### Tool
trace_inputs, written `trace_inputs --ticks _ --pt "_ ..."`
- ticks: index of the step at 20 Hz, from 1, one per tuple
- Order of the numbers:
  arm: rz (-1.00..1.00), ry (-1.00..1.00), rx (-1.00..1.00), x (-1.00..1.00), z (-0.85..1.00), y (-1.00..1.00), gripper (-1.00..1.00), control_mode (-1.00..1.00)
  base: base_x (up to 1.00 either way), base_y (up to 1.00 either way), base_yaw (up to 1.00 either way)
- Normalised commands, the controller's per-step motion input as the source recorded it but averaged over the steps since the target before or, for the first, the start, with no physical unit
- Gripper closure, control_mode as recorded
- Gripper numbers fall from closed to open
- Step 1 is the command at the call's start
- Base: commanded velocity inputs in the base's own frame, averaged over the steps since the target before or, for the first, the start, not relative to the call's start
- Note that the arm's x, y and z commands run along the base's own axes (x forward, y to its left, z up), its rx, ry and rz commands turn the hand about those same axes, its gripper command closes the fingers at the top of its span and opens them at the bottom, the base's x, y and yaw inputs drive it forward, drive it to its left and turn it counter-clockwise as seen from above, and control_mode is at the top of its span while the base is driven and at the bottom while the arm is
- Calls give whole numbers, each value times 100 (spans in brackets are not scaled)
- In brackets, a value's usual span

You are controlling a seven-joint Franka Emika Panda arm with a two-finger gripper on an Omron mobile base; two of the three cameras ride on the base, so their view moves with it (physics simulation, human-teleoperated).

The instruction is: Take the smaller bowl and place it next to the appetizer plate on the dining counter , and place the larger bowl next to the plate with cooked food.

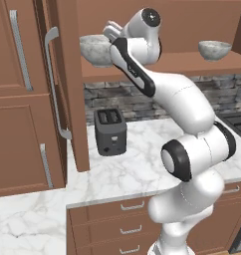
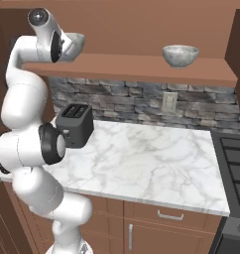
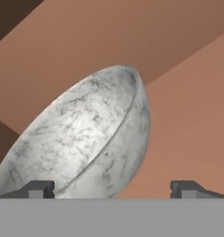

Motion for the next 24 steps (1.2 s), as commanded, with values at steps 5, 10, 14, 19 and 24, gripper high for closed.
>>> trace_inputs --ticks 5,10,14,19,24 --pt "-6 6 0 25 8 15 -100 -100 0 0 0" --pt "-6 6 -3 23 -1 10 -100 -100 0 0 0" --pt "-6 9 -4 22 -17 0 -100 -100 0 0 0" --pt "-8 18 -5 11 -28 0 100 -100 0 0 0" --pt "-3 6 -1 1 -3 0 100 -100 0 0 0"
